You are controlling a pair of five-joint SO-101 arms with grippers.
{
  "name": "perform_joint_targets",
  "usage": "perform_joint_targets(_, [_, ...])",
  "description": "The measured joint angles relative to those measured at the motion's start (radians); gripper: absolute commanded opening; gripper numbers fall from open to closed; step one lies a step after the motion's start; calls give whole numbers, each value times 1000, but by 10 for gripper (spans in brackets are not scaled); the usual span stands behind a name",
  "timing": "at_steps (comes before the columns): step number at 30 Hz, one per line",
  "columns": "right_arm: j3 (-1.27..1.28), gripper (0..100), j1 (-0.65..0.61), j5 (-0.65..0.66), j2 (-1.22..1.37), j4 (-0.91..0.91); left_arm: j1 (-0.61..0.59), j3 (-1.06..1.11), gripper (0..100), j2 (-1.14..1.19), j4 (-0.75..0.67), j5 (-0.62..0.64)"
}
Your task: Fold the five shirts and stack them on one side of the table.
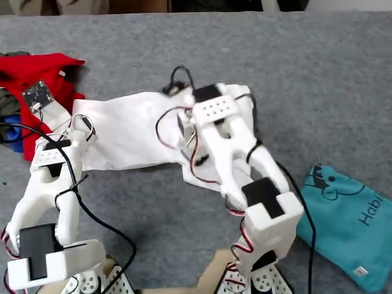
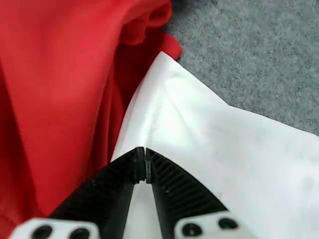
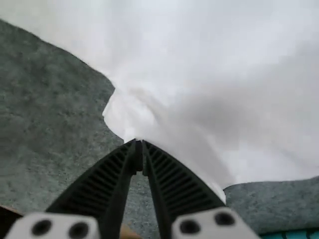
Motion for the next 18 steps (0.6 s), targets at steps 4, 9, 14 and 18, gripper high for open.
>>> perform_joint_targets(4, [170,5,-17,2,-2,-138,0,0,19,0,0,0])
perform_joint_targets(9, [236,5,-55,2,-34,-160,0,0,19,0,0,0])
perform_joint_targets(14, [219,5,-63,2,-112,-147,0,0,19,0,0,0])
perform_joint_targets(18, [130,5,-63,17,-181,-63,0,0,19,0,0,0])
